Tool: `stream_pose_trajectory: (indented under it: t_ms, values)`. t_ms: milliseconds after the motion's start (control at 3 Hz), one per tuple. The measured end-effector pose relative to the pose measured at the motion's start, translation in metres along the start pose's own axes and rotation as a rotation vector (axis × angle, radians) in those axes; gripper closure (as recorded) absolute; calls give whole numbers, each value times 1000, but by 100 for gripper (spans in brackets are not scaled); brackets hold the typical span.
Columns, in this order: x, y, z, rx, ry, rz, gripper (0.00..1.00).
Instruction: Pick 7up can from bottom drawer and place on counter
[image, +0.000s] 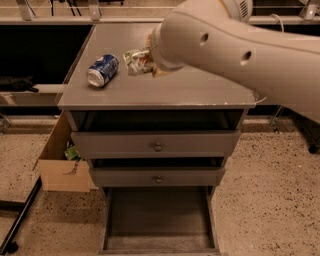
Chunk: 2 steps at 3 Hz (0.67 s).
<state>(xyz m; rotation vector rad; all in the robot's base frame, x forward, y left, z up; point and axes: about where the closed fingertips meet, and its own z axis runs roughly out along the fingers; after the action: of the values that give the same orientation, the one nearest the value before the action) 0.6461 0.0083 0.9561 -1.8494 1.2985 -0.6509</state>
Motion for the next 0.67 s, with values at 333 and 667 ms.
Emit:
stream_pose_trajectory:
  t_ms: [333, 667]
  values:
    - [50, -55, -3, 21, 57, 45, 100]
    - [52, -54, 1, 13, 62, 43, 100]
